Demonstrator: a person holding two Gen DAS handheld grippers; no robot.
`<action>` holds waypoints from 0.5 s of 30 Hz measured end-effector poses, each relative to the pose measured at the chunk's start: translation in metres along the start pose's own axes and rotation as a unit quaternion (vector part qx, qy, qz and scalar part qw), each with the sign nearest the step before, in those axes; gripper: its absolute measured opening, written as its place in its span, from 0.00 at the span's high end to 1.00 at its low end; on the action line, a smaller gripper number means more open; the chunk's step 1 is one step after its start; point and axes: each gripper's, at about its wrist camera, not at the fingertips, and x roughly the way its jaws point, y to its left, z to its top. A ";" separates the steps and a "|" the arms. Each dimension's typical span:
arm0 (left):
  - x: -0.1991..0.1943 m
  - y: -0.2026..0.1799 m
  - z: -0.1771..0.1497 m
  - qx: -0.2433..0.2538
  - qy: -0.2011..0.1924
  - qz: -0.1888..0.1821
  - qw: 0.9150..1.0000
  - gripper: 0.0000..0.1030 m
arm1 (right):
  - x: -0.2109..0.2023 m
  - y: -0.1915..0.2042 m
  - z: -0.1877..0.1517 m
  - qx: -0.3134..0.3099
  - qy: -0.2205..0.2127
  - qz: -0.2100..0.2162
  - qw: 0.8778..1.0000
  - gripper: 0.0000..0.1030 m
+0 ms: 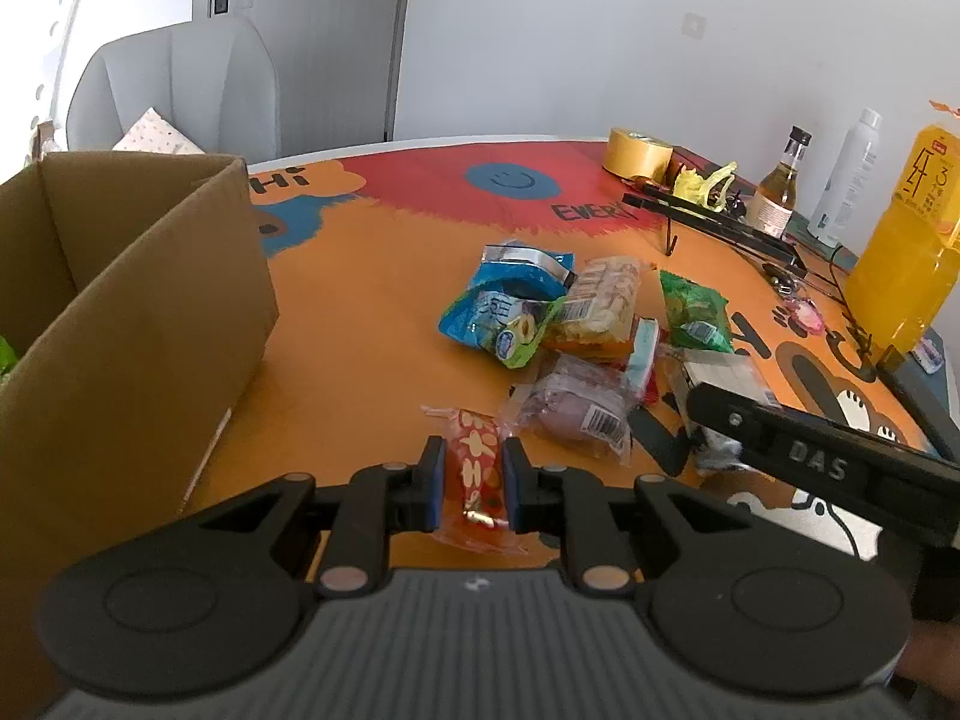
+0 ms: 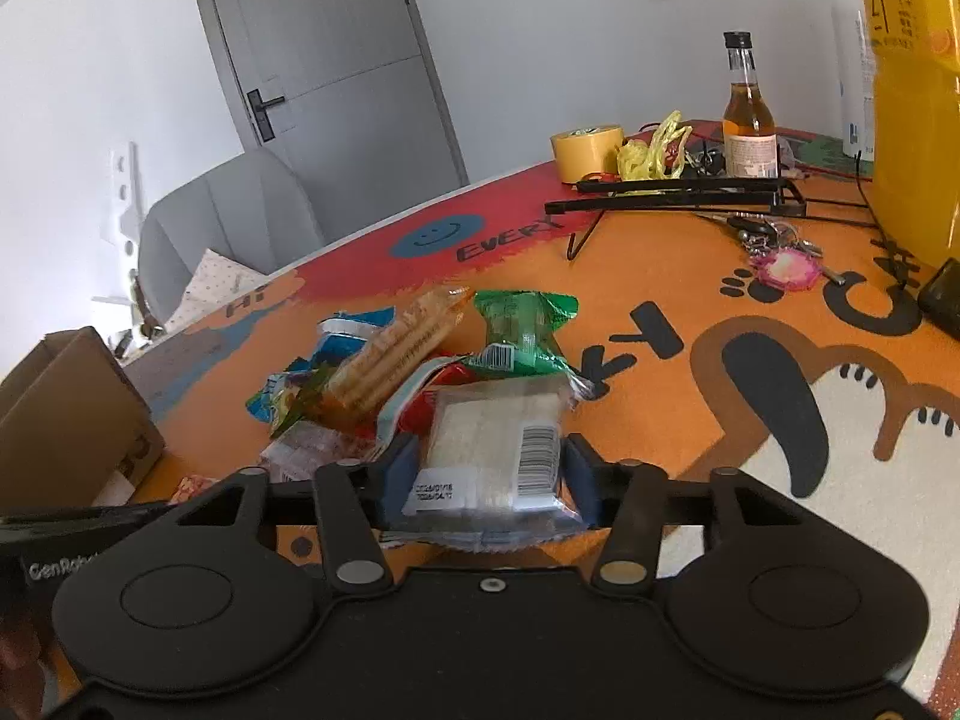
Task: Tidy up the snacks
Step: 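Grasp the orange candy bag with the left gripper while the right grasps the white wafer pack, then carry the orange candy bag and white wafer pack over the cardboard box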
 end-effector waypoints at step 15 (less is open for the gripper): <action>-0.033 0.004 0.000 -0.005 -0.034 -0.011 0.999 0.82 | -0.036 0.002 -0.016 -0.015 -0.003 0.011 1.000 0.58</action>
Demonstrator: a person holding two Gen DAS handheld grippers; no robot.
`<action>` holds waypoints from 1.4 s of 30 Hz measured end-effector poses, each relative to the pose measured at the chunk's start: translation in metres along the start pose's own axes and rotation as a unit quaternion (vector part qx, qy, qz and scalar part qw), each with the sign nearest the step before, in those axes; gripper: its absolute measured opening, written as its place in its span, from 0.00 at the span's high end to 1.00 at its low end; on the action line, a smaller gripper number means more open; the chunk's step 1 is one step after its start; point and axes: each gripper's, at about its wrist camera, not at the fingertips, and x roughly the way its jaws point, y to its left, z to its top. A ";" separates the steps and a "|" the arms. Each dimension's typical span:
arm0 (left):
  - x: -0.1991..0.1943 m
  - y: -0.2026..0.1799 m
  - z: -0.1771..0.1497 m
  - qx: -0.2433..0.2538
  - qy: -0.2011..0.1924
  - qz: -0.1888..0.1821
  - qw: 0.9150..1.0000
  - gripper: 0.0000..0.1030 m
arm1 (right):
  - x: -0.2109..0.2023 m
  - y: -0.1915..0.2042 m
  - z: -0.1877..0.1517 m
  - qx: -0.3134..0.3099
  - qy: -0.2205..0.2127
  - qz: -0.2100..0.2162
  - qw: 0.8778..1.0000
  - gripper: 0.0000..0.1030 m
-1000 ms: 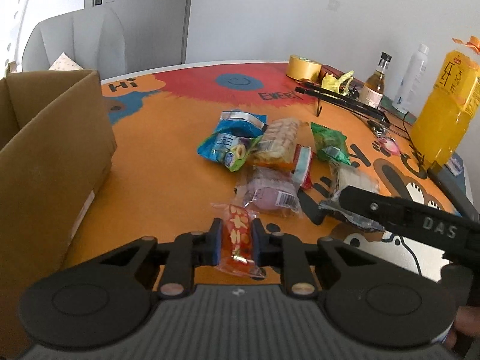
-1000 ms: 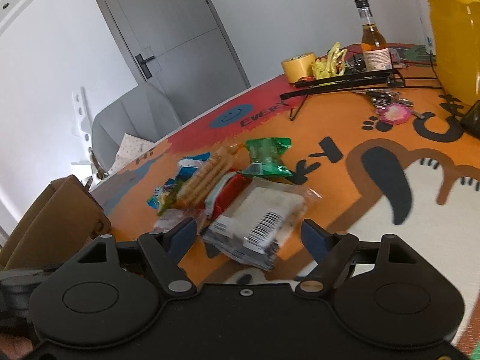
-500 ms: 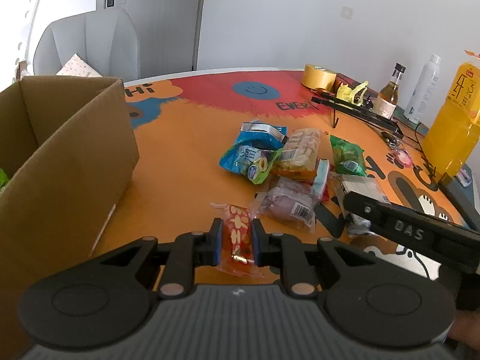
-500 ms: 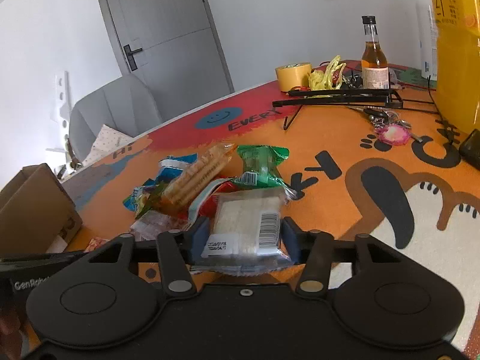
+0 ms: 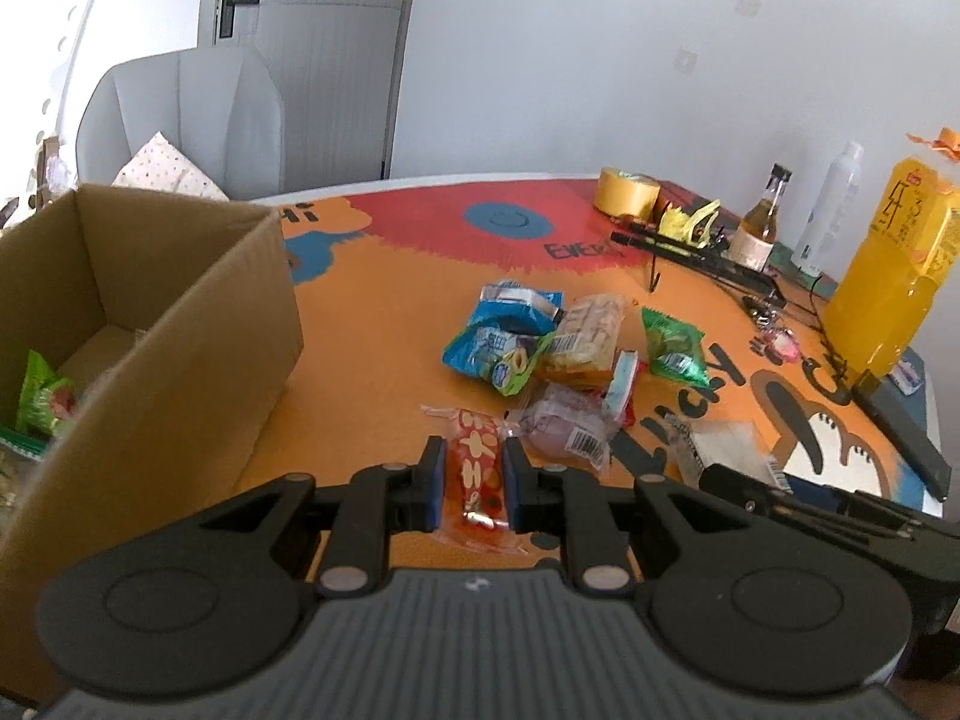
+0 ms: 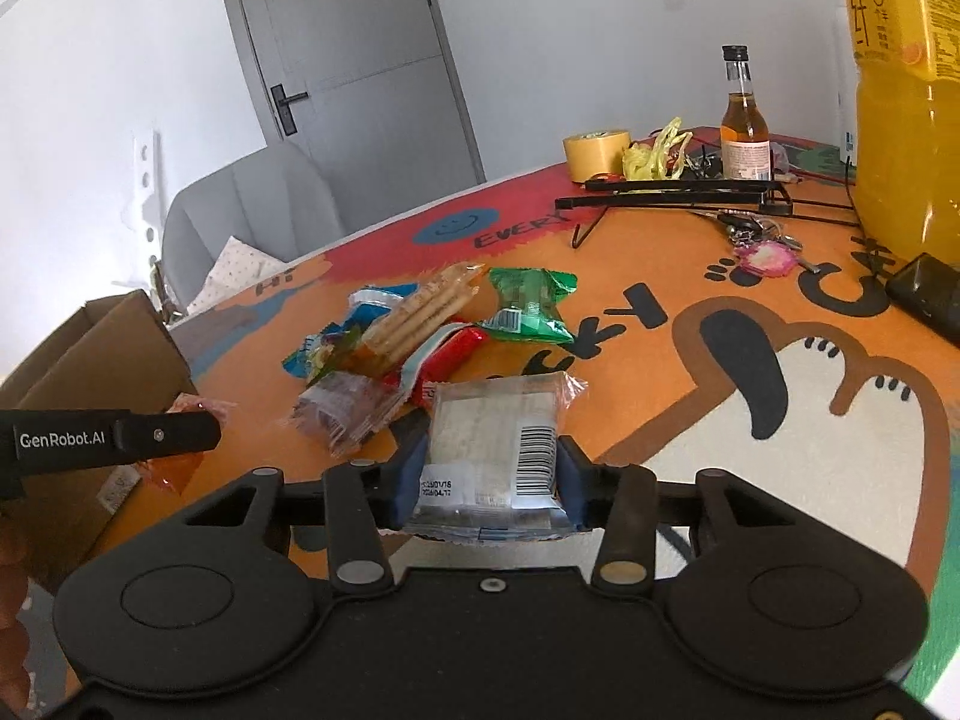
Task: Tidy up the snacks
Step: 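Carry the orange candy bag and white wafer pack over the cardboard box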
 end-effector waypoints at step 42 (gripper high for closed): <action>-0.109 0.106 0.049 -0.061 -0.113 0.041 0.991 0.82 | -0.016 0.139 0.064 -0.075 -0.061 0.091 0.991 0.58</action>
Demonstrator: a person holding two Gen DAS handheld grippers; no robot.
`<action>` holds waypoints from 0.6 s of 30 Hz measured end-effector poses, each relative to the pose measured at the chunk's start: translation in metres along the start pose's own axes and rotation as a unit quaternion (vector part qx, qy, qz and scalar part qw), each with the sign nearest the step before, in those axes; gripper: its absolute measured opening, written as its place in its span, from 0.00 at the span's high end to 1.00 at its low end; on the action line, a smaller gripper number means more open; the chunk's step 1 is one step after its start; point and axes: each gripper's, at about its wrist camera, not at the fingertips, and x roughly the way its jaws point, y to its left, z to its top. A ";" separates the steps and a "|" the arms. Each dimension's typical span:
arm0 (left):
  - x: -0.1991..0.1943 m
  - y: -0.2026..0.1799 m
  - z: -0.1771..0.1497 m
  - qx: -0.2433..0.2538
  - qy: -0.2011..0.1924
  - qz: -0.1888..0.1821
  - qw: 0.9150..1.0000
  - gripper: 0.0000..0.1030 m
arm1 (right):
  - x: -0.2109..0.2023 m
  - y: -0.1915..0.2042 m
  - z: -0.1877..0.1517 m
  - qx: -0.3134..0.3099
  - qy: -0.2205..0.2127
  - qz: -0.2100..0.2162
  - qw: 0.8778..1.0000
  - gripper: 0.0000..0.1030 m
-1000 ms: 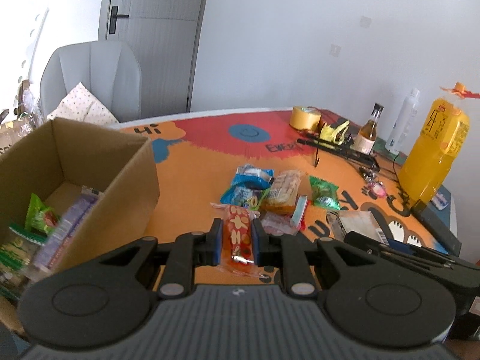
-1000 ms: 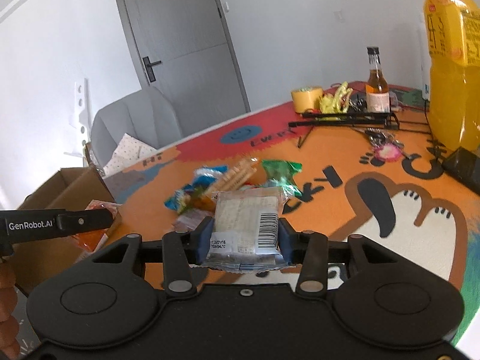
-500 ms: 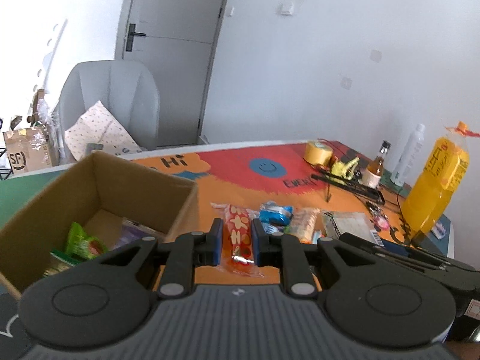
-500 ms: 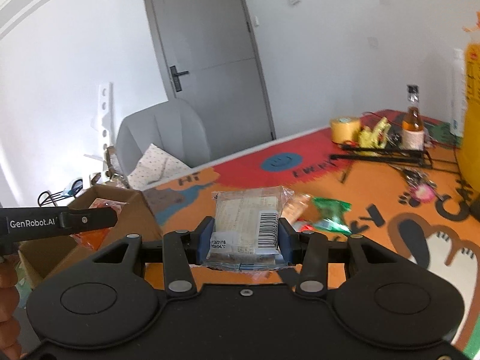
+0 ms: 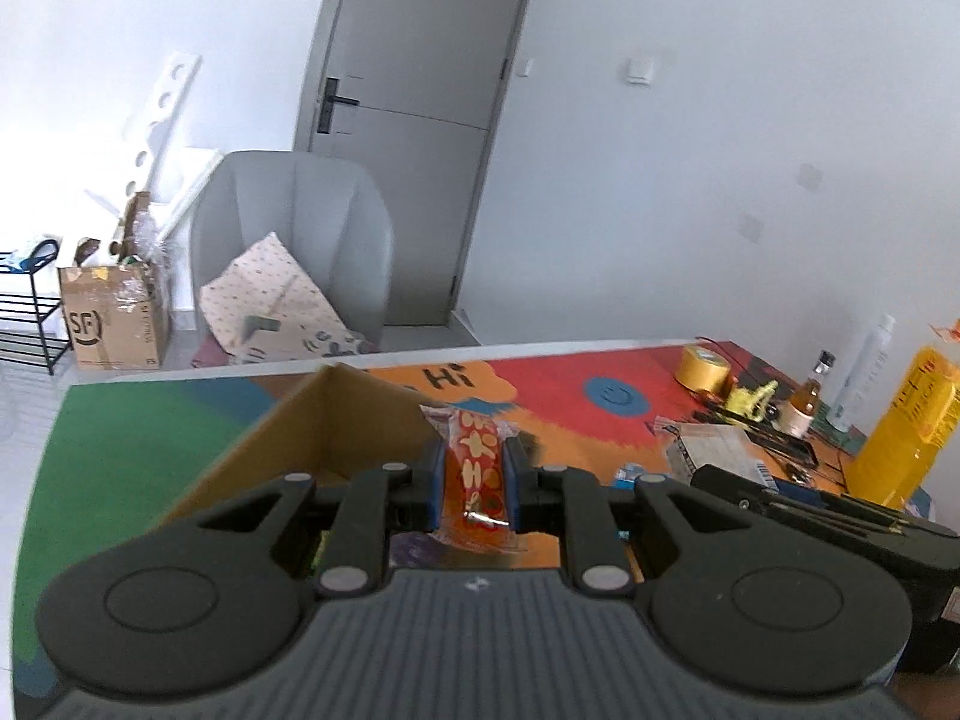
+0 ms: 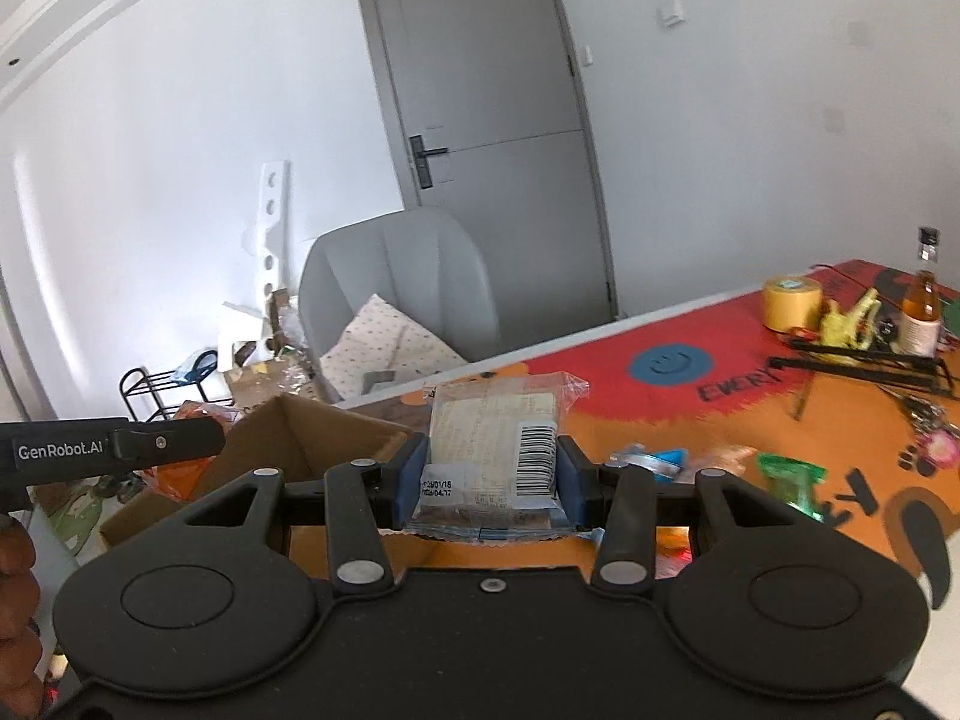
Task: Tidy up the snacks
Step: 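Carry the orange candy bag and white wafer pack over the cardboard box, then open the left gripper over the box while the right opens to drop the wafer pack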
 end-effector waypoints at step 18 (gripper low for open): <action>0.018 0.054 -0.001 -0.035 0.019 0.021 0.999 0.54 | 0.039 0.062 0.012 -0.043 0.012 0.037 0.998 0.58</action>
